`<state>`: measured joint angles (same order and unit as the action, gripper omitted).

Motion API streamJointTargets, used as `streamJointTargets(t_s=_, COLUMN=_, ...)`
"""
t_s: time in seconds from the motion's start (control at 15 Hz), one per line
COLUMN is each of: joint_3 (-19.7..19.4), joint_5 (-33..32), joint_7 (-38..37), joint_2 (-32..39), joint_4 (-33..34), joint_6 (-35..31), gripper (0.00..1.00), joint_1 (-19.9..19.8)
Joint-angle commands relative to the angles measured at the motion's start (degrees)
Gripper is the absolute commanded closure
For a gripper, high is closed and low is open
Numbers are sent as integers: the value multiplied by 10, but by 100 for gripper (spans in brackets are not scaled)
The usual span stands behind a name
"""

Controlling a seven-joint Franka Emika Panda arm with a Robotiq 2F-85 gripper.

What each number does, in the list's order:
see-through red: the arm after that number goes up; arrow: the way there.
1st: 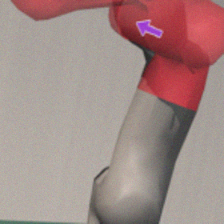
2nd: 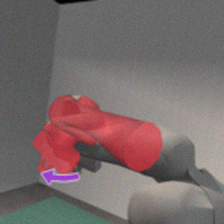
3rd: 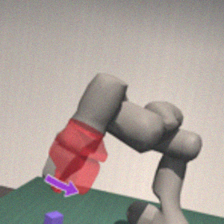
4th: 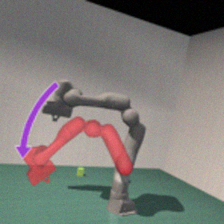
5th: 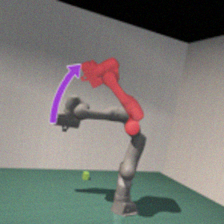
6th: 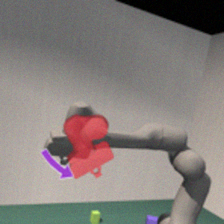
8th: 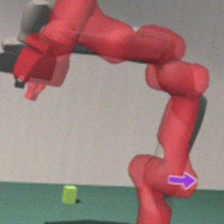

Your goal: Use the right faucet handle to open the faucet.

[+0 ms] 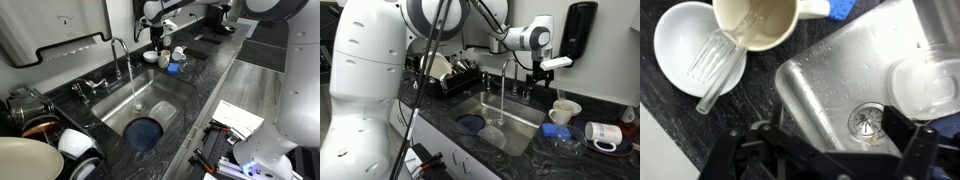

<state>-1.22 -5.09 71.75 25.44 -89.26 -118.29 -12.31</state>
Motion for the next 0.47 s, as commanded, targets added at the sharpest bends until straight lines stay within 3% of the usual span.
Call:
streamJointTargets(t_s=0.0, joint_3=-6, joint_5=8, joint_7=35, joint_2=-40, joint_4=-27, joint_6=60, gripper=0, joint_1=-12)
streamJointTargets(t_s=0.4, joint_3=-22, joint_5=29, joint_7=46, joint_2=-58, joint_4=-11, joint_6=139, gripper=0, joint_1=-25)
